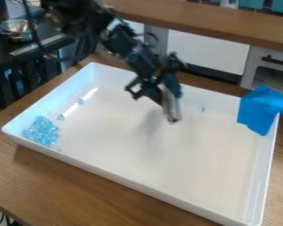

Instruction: Sweep into pile

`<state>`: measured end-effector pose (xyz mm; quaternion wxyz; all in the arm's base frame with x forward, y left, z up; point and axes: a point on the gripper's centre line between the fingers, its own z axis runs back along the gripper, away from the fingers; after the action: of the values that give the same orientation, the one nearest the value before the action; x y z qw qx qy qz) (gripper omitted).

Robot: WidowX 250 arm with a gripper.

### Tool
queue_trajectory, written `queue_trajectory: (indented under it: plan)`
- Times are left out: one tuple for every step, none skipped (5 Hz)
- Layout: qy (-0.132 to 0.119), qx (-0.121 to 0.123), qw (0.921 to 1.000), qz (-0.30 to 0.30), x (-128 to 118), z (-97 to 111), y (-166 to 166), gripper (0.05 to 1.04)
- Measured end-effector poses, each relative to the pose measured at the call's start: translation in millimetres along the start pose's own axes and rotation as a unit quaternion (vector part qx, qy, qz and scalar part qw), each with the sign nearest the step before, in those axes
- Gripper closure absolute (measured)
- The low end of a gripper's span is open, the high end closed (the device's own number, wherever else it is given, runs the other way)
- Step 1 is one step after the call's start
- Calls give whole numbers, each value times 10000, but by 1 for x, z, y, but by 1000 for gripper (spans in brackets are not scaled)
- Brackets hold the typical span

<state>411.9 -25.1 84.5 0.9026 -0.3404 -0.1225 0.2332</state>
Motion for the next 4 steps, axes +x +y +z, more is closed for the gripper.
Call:
queue_trajectory:
  plan:
    - [42,163,9998,-118,-6,-24,-15,702]
    - [59,267,9994,-188,-10,-40,-25,702]
    - [86,328,9991,-250,-14,-53,-34,702]
    - [77,375,9990,-250,-15,-59,-37,702]
